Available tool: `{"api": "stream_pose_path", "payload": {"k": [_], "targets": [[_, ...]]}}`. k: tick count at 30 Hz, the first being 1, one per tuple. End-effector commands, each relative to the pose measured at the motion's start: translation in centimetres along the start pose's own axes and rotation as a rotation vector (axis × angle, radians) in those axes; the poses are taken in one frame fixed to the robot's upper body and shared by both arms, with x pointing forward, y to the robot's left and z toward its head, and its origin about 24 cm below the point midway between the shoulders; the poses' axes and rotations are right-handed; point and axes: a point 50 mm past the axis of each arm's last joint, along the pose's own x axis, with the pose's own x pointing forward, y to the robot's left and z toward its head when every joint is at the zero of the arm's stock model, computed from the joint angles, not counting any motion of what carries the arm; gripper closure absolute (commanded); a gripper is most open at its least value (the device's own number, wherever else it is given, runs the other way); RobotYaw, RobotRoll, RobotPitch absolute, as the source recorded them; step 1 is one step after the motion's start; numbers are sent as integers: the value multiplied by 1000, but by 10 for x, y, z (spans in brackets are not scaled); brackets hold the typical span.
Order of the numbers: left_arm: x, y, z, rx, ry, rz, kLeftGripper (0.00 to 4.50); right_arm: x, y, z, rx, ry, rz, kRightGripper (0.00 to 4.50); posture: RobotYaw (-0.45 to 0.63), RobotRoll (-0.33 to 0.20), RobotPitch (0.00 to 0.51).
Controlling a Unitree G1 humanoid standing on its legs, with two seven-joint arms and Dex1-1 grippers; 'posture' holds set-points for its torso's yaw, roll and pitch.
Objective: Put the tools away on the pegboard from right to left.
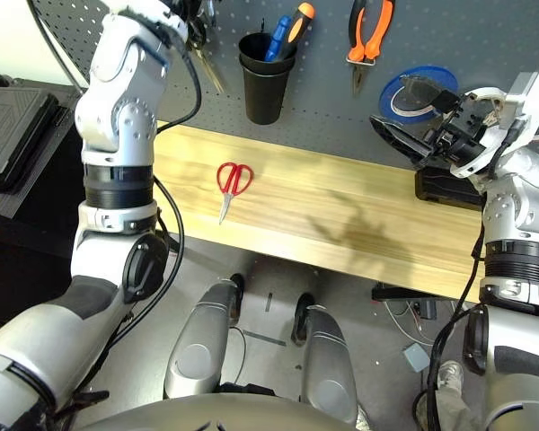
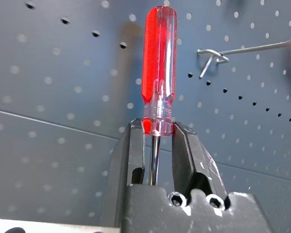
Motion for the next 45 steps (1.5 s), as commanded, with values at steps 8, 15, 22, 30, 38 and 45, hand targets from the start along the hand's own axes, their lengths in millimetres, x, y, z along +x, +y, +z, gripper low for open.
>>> {"api": "stream_pose_path", "payload": {"k": [8, 15, 22, 30, 38, 45], "targets": [[9, -8, -29, -19, 28, -17, 3686, 1, 0, -2, -4, 21, -39, 0, 213, 0, 251], [9, -11, -49, -34, 72, -26, 3686, 1, 1, -4, -10, 22, -47, 0, 203, 0, 231], [2, -10, -67, 21, 129, -30, 3686, 3, 0, -3, -30, 11, -54, 0, 197, 0, 224], [-1, -8, -64, 51, 128, -58, 882, 4, 1, -8, -33, 16, -53, 0, 207, 0, 217], [-6, 0, -37, 118, 69, -44, 27, 9, 4, -14, -22, 15, -42, 0, 219, 0, 220], [-34, 7, -4, 205, 59, -67, 27, 7, 17, -25, 19, 41, 24, 0, 232, 0, 237]]}}
